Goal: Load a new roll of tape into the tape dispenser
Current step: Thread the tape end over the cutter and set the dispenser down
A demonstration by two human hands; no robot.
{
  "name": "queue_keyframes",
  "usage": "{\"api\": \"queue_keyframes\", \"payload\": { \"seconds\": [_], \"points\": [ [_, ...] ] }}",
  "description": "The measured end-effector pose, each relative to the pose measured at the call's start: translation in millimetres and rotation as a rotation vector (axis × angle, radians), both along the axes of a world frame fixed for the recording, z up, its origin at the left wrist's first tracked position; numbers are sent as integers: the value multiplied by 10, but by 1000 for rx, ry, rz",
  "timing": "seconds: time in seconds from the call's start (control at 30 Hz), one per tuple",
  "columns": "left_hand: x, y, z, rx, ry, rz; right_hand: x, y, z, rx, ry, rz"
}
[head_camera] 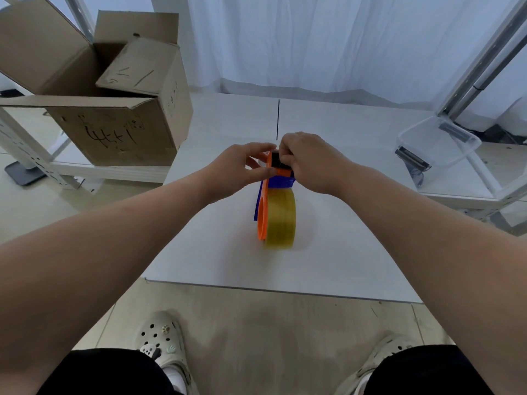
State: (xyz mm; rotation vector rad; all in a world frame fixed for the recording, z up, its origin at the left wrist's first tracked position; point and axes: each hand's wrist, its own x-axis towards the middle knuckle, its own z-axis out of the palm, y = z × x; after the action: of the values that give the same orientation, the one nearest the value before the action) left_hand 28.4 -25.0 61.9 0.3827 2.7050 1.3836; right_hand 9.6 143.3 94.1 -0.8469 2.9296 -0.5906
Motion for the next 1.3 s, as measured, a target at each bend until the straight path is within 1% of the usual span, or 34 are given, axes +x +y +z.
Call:
{"api": "queue_keyframes", "payload": {
  "seconds": [0.13,0.27,0.37,0.4,0.47,0.57,0.67,0.77,0.83,0.9,0.97,1.07,1.1,1.2,1.3],
  "points": [
    [6,-69,17,73,-37,68,-3,13,43,-38,34,-34],
    [51,-12,20,99,-63,71,-9,8,43,-20,54,-31],
    [74,107,-48,119,-192,121,-9,-3,52,-37,43,-51],
    [93,160,-87,110,-228,151,-11,1,58,-41,32,-67],
    [149,276,-141,39,-242,202,-28,15,69,-3,24,-103],
    [199,392,-177,-103,-189,218,-63,63,52,-13,-56,-203],
    [184,376,-185,-217,-116,242,-60,80,36,-2,-165,-229],
    [156,359,-146,-367,13,213,-52,49,12,-4,-168,-253],
    [126,346,-121,-420,25,196,-60,46,-27,13,-163,-281],
    [105,324,-127,-464,-12,176,-54,58,-60,31,-188,-289],
    [106,307,-140,-469,-51,153,-39,73,-51,-11,-202,-276],
    [112,234,-91,-407,-74,97,-34,91,-2,-149,-180,-242],
    [106,192,-57,-360,-54,89,-38,94,7,-164,-164,-220],
    [51,77,82,-234,91,61,-55,91,-12,-199,-160,-159],
    [-12,20,182,-270,150,19,-36,66,-18,-219,-168,-107]
  ]
}}
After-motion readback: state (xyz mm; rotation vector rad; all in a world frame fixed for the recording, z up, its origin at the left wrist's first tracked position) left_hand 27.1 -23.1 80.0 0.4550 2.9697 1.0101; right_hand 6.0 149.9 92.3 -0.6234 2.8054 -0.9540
